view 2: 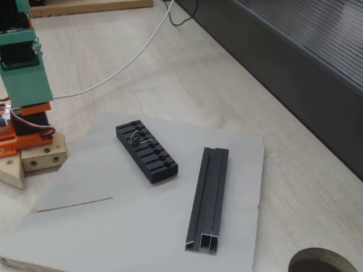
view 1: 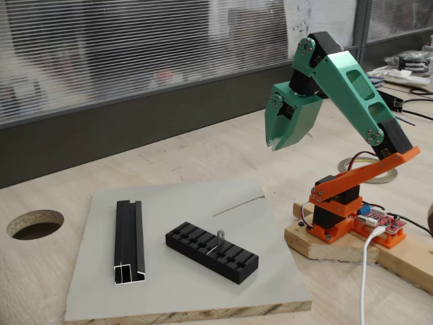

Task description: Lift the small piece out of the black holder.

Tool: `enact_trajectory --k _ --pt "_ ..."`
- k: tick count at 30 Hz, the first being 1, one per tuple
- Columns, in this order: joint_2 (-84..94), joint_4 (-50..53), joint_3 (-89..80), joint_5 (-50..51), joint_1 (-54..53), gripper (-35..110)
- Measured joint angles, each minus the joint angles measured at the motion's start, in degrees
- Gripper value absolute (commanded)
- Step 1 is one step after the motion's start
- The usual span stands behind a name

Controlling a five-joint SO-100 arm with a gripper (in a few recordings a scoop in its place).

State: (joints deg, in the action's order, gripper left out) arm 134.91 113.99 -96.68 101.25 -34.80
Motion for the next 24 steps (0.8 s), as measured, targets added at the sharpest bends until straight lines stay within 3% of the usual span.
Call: enact_trajectory --k 20,24 --pt "-0.9 0.0 0.0 0.9 1.0 8" --pt "-4.3 0.0 0.0 7.2 9.7 8"
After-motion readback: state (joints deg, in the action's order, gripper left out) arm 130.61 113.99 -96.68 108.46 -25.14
